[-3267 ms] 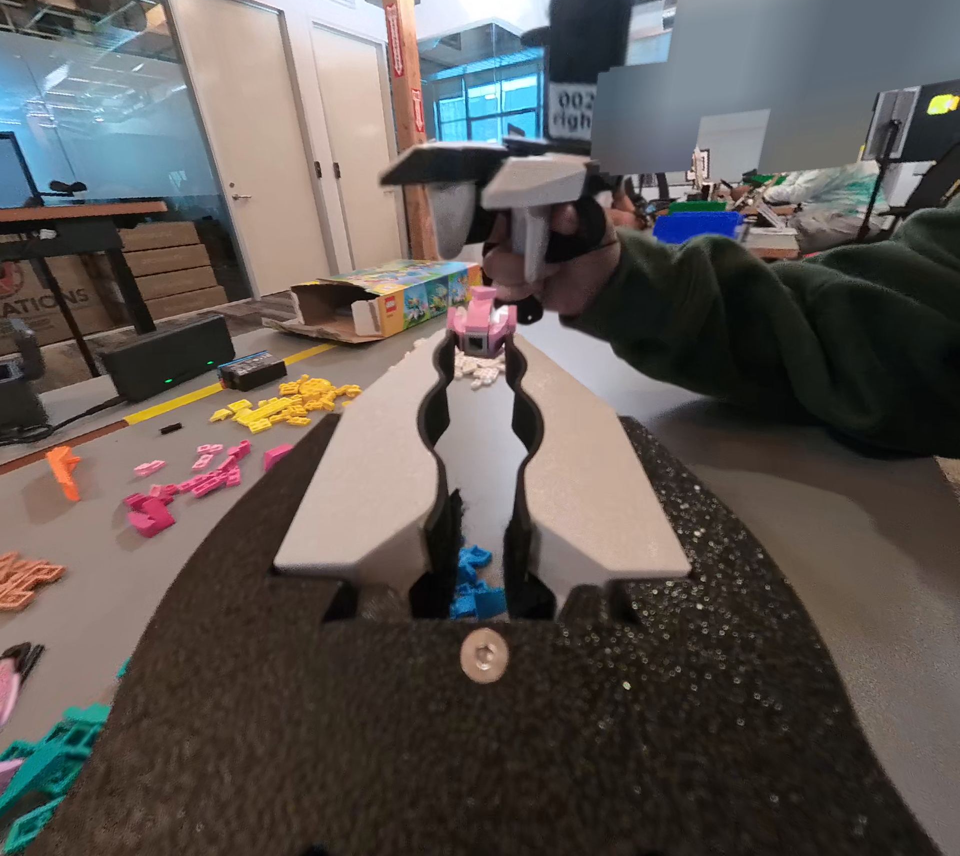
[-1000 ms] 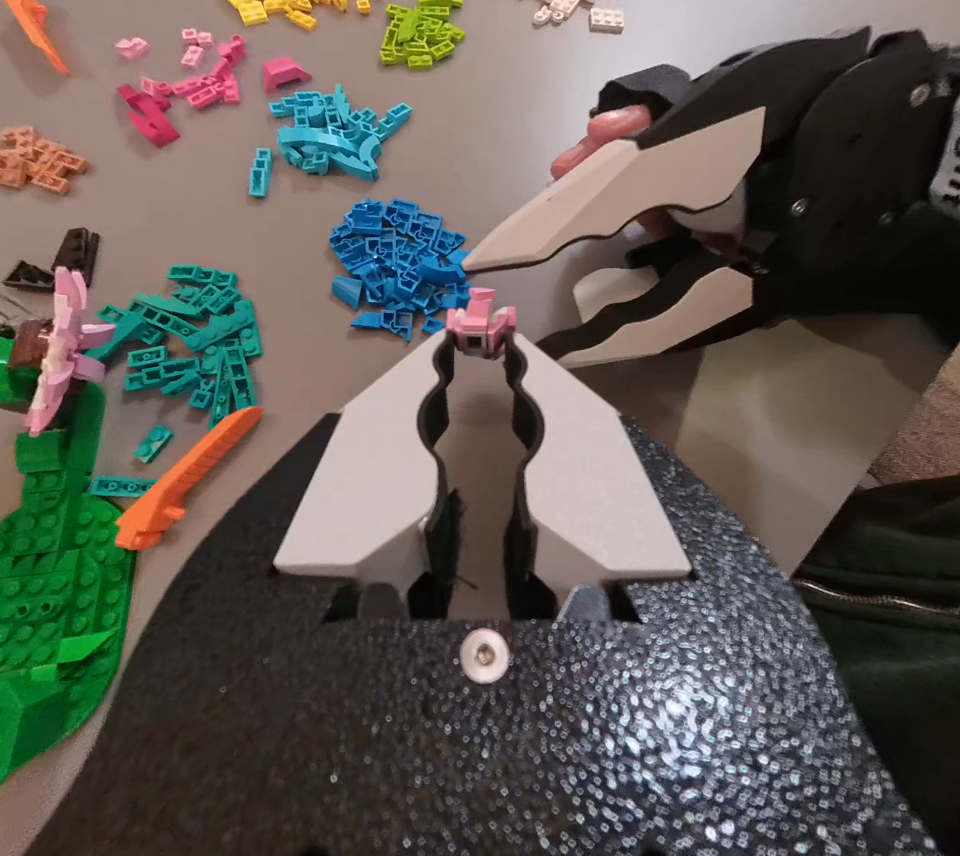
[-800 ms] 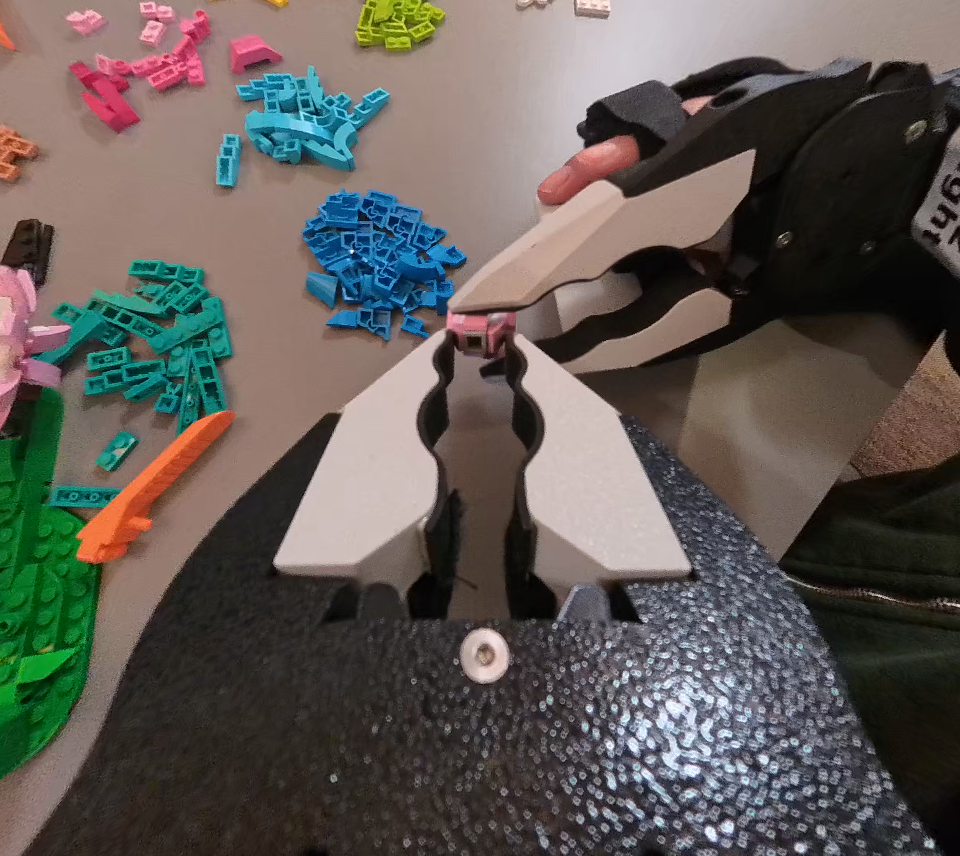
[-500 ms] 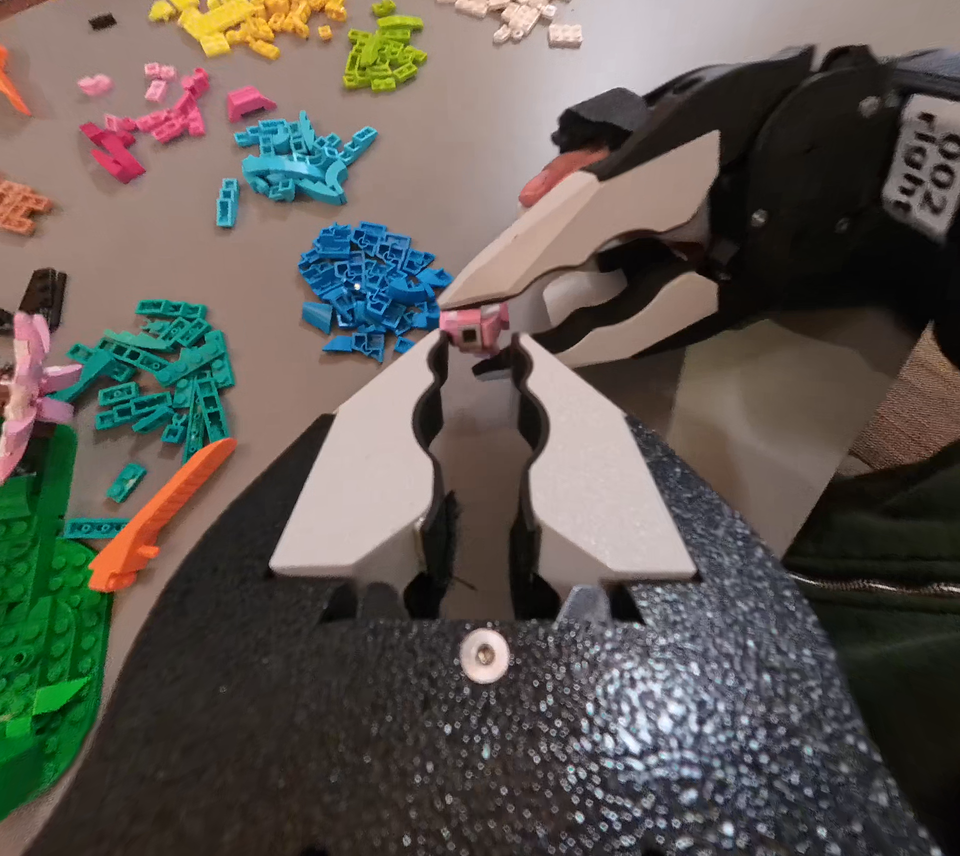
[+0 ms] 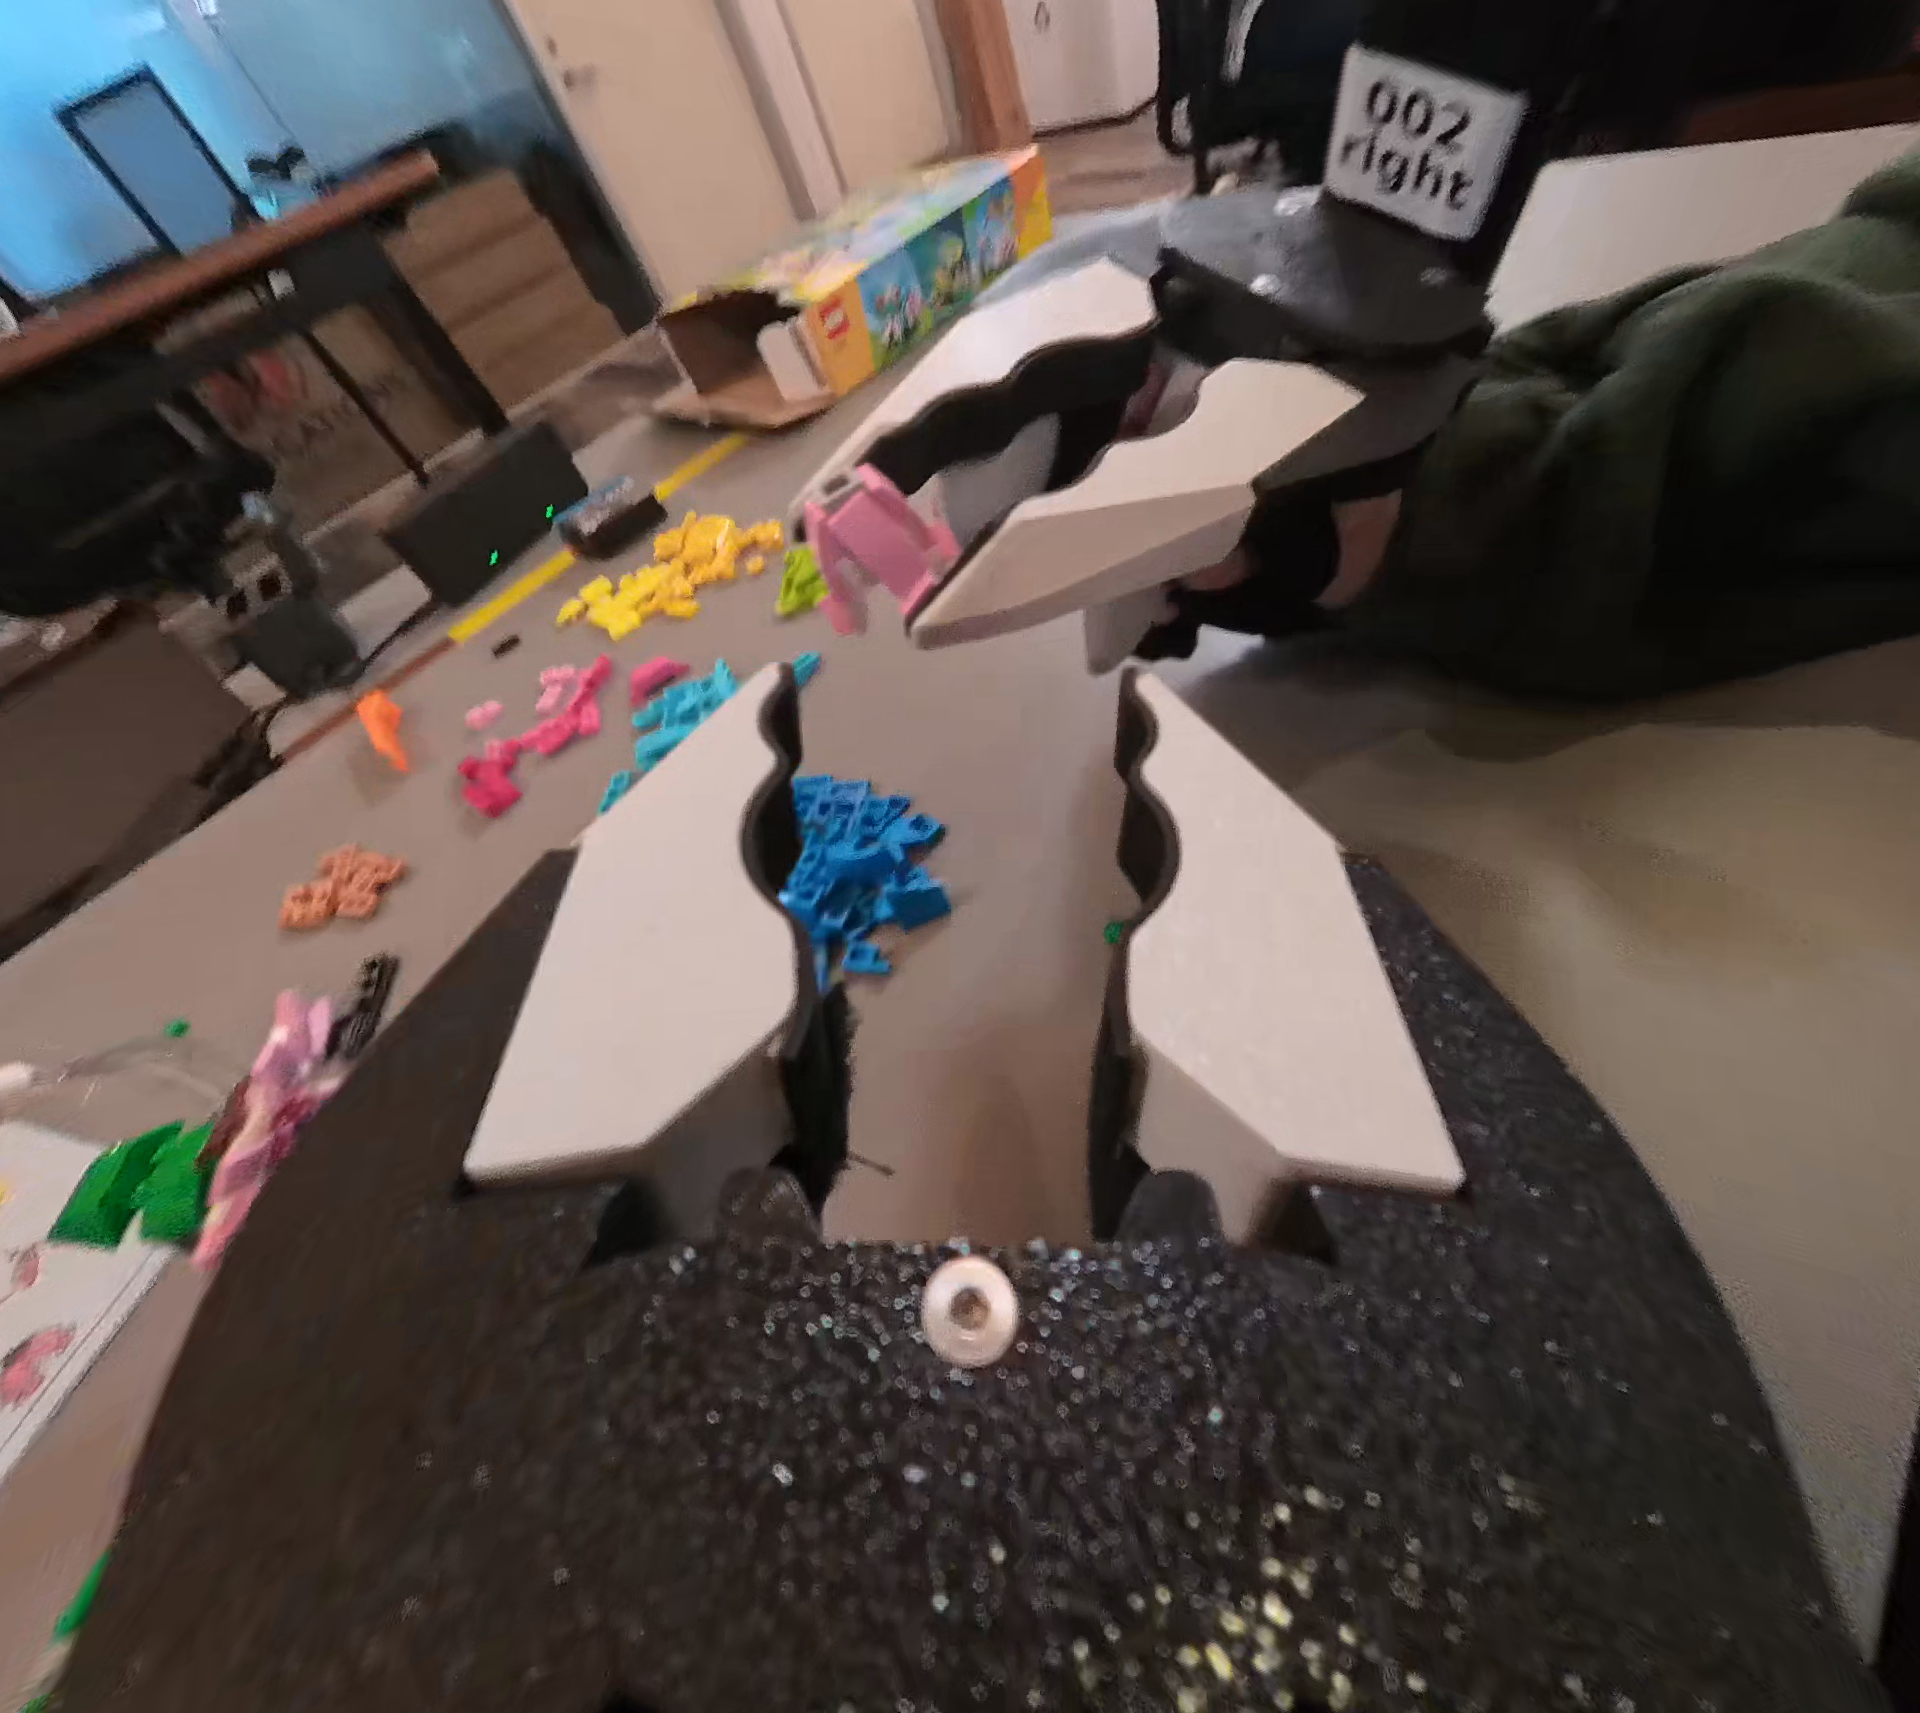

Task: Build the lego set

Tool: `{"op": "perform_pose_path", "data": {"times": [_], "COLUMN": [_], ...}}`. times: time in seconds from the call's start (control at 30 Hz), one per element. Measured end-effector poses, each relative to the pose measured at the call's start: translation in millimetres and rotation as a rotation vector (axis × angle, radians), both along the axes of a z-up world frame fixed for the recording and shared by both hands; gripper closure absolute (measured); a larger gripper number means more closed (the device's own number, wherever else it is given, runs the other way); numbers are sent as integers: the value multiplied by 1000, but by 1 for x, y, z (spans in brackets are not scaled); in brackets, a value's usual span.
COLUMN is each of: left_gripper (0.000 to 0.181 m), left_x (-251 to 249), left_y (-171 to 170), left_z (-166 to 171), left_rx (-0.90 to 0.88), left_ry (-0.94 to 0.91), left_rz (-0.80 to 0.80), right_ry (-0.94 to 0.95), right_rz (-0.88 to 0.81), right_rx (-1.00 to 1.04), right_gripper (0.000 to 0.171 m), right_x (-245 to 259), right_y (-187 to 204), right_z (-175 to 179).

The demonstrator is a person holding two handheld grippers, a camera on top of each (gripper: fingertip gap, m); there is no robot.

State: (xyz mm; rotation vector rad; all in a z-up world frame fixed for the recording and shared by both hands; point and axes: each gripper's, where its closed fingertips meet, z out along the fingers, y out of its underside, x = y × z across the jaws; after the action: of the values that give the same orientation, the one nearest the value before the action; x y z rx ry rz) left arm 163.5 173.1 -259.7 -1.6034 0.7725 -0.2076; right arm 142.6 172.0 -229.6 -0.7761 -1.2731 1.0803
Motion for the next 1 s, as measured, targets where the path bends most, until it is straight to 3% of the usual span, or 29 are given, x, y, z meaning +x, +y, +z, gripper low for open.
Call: {"op": "perform_pose_path", "data": {"times": [0.2,0.33,0.57,1.0], "left_gripper": [138,147,163,163], "left_x": [2,-8,1,1], "left_y": [-14,-17,-13,-10], "left_z": [35,46,33,30], "left_rx": [97,50,-12,-36], "left_ry": [-229,-376,-330,-366], "left_rz": [-92,-130,-111,-105], "right_ry": [30,15,18,27], "right_rz": [57,49,-55,-115], "right_rx": [50,128,316,388], "right_gripper": [144,144,143,143], "right_x": [5,4,1,1], "right_y": [-12,-18,-22,-21], "right_z": [5,3,0,2]}}
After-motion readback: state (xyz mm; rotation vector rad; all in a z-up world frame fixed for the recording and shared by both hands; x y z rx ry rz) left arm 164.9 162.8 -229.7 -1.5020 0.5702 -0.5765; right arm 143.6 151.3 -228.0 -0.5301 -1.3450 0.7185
